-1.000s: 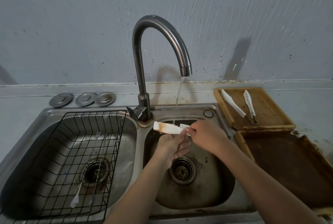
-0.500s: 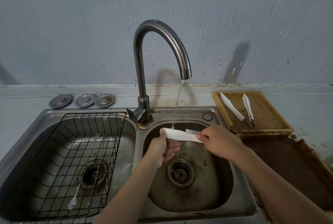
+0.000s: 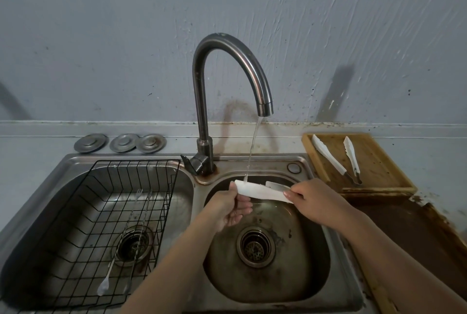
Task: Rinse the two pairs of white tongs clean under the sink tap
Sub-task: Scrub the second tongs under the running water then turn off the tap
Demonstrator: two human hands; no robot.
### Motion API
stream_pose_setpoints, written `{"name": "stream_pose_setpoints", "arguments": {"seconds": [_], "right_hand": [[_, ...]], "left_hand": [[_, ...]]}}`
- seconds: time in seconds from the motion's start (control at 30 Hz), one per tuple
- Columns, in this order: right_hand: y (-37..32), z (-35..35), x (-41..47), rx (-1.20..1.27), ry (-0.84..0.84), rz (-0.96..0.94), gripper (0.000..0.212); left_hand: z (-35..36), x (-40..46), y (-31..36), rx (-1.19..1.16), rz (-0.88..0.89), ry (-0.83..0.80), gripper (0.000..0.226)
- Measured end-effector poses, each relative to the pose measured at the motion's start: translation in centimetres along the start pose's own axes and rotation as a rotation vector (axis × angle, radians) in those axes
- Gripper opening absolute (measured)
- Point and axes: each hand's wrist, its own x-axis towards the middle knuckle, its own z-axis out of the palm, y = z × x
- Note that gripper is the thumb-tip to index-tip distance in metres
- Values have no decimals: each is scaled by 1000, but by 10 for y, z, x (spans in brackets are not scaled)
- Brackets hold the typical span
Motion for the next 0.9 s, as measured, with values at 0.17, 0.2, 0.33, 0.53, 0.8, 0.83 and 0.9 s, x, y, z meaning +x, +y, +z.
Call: {"name": "stream_pose_setpoints", "arguments": {"seconds": [0.17,0.2,0.33,0.53,0.8,0.83,0.9], "right_hand": [[-5,2,-4,-146,-31,-84,37],[-6,2,-5,-171,-23,-101,37],[-6,4,-6,-246,45,-135,32],[-8,10,-5,-389,204,-154,31],[-12,24,2,-379,245,-182,33],[-11,25,2,-374,252,-180,34],[-10,26,2,-383,265,-179,36]], "left_hand": [[0,-2,-4,113,-55,-24,61],[1,-3,-4,111,-68,-28,61],[4,-3,-2,-86,-16,-53,44],[30,-9,1,-467,90,-36,21],[37,-14,-2,-576,76,-109,23],[29,-11,0,-618,78,-89,22],[16,-5,3,-681,81,-50,24]]}}
